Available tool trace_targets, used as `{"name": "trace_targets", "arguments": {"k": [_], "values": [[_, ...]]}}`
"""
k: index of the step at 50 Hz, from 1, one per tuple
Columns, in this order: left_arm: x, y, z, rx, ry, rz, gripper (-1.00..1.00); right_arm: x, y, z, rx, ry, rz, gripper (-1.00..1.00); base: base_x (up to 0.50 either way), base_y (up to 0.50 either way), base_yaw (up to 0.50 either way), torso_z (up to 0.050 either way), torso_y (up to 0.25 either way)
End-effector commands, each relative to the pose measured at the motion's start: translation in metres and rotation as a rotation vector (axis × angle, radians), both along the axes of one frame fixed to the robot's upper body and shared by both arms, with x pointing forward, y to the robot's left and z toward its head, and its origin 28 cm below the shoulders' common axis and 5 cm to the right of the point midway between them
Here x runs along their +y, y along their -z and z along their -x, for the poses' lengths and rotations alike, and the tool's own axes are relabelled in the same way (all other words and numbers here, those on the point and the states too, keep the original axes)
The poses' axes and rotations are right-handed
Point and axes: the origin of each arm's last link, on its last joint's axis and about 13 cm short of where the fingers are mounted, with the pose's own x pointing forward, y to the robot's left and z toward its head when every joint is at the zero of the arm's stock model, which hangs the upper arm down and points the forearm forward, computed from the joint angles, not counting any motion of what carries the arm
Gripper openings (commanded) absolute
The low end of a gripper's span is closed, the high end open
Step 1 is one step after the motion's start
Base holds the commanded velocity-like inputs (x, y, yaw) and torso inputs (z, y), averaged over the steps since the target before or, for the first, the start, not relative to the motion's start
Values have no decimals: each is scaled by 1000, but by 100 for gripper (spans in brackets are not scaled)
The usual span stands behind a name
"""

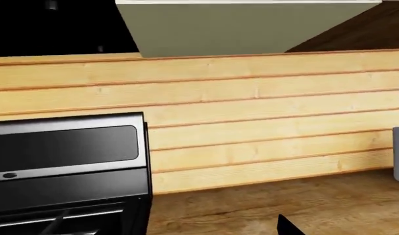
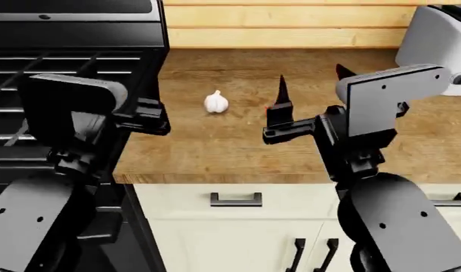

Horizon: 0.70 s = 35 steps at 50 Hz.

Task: Pick the garlic, chili pepper from the counter and place them in the cabinet. Then close the cabinet.

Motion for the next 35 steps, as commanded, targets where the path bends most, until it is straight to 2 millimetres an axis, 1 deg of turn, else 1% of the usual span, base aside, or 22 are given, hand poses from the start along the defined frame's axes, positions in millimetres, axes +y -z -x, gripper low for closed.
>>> {"name": "trace_targets", "arguments": {"k": [1, 4, 7, 12, 16, 20, 23, 26, 29, 35], "values": [[16, -67, -34, 145, 126, -8, 100, -12, -79, -49, 102, 32, 154, 100, 438, 324, 0, 0, 0], [12, -73, -30, 195, 185, -60, 100, -13, -84, -52, 114, 24, 236, 100, 438, 318, 0, 0, 0], [9, -77, -19, 242, 240, -130, 100, -14, -87, -42, 121, -22, 309, 100, 448, 303, 0, 0, 0], [10, -77, -1, 295, 266, -200, 100, -20, -93, -18, 119, -49, 410, 100, 457, 287, 0, 0, 0], [10, -78, 14, 305, 308, -242, 100, -26, -100, 1, 99, -65, 488, 100, 469, 271, 0, 0, 0], [11, -81, 34, 287, 356, -294, 100, -39, -102, 20, 94, -82, 545, 100, 479, 239, 0, 0, 0], [15, -79, 45, 294, 409, -331, 100, -50, -105, 34, 93, -85, 567, 100, 497, 199, 0, 0, 0], [18, -77, 51, 304, 424, -350, 100, -58, -108, 42, 90, -69, 584, 100, 500, 163, 0, 0, 5], [21, -80, 53, 305, 415, -368, 100, -65, -112, 45, 95, -53, 564, 100, 500, -53, 0, 0, 0], [24, -81, 52, 304, 395, -382, 100, -65, -113, 47, 95, -55, 572, 100, 500, -186, 0, 0, 0]]}}
